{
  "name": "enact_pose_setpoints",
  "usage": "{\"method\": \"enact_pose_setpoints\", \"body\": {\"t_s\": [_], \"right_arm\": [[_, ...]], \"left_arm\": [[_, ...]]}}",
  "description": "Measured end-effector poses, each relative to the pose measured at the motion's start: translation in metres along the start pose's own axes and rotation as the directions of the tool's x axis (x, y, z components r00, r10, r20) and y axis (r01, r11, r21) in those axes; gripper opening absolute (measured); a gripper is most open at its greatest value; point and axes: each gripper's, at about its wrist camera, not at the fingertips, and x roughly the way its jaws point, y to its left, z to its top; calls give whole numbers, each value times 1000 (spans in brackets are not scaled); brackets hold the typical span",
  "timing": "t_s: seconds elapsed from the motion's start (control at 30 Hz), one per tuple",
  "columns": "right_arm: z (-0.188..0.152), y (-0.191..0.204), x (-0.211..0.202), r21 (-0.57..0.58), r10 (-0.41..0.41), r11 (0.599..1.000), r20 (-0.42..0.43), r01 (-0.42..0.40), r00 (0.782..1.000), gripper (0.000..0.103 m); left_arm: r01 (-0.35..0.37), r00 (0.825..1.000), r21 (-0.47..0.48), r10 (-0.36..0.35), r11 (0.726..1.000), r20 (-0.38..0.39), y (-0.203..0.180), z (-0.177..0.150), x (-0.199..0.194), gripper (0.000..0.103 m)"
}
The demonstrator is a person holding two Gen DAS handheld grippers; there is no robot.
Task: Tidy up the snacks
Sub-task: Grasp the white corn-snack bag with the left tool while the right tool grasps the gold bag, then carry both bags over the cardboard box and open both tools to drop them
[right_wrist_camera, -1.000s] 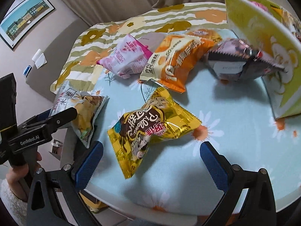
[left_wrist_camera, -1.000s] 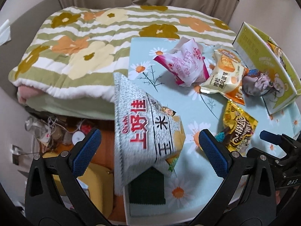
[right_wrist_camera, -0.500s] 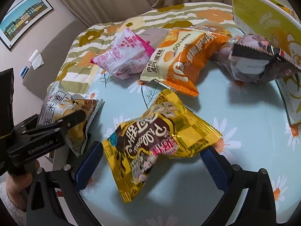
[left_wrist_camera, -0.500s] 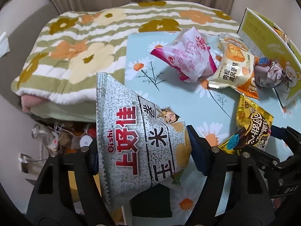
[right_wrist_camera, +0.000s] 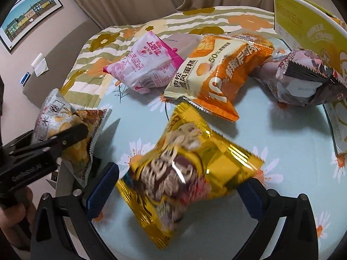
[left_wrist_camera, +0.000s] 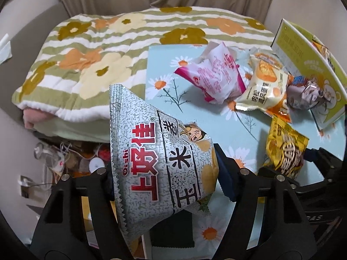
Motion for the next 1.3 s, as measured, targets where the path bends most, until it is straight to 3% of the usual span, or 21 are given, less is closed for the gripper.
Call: {"method": "enact_pose_setpoints", "body": {"t_s": [0.07,0.17,0.2,0.23,0.33,0.6,0.8,1.1,1.3], "right_arm": [[0,1,3,-8,-8,1000,-5,8,1000,99],[-2,3,7,-18,-4,1000,-19,3,1000,86],[-4,6,7,-35,-22,999,-14,22,1000,81],[-4,8,7,-51,-24,998,-13,23,1000,68],[-7,11,5,-63,-11,998,-12,10,1000,63],[1,14,-27,-81,4,997,40,-1,999,60],[20,10,-79,-79,-3,997,118,13,993,60],[46,-29,-164,-63,6,998,232,9,973,60],[58,-89,-213,-69,15,998,264,3,964,60]], "left_arm": [[5,1000,-2,-5,1000,4,1,1,-4,67],[10,1000,-1,-10,1000,4,0,1,-6,67],[12,1000,-2,-12,1000,5,1,1,-7,67],[15,1000,-2,-15,1000,6,2,0,-8,67],[16,1000,-3,-16,1000,9,1,0,-11,67],[45,998,-14,-45,999,37,0,7,-26,67],[85,992,0,-84,996,98,-17,31,-54,67],[137,967,43,-143,990,212,-85,77,-109,67],[211,943,37,-214,977,256,-155,101,-131,67]]}}
